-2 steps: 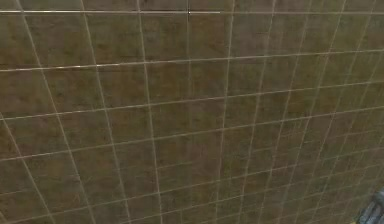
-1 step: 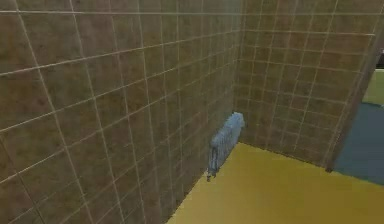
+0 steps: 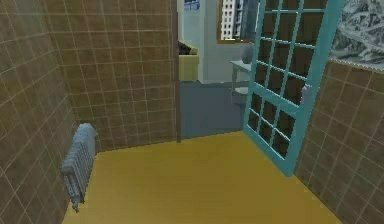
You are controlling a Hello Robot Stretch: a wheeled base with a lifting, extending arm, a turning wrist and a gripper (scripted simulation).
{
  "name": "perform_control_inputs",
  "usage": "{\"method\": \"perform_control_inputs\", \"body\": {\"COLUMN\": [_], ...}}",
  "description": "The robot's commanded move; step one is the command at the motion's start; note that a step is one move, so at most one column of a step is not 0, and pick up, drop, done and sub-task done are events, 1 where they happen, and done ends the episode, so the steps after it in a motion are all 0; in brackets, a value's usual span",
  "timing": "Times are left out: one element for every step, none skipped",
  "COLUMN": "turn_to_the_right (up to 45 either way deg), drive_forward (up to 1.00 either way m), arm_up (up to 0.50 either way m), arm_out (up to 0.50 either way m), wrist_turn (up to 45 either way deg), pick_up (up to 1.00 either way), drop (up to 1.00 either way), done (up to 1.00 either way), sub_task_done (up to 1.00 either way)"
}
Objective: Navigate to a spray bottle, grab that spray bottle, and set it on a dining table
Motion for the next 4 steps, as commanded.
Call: {"method": "perform_control_inputs", "body": {"turn_to_the_right": [15.0, 0.0, -45.0, -39.0], "drive_forward": [0.0, 0.05, 0.0, 0.0], "arm_up": [0.0, 0.0, 0.0, 0.0], "arm_out": [0.0, 0.0, 0.0, 0.0], "wrist_turn": [0.0, 0.0, 0.0, 0.0], "pick_up": [0.0, 0.0, 0.0, 0.0], "drop": [0.0, 0.0, 0.0, 0.0], "done": [0.0, 0.0, 0.0, 0.0], "sub_task_done": [0.0, 0.0, 0.0, 0.0]}}
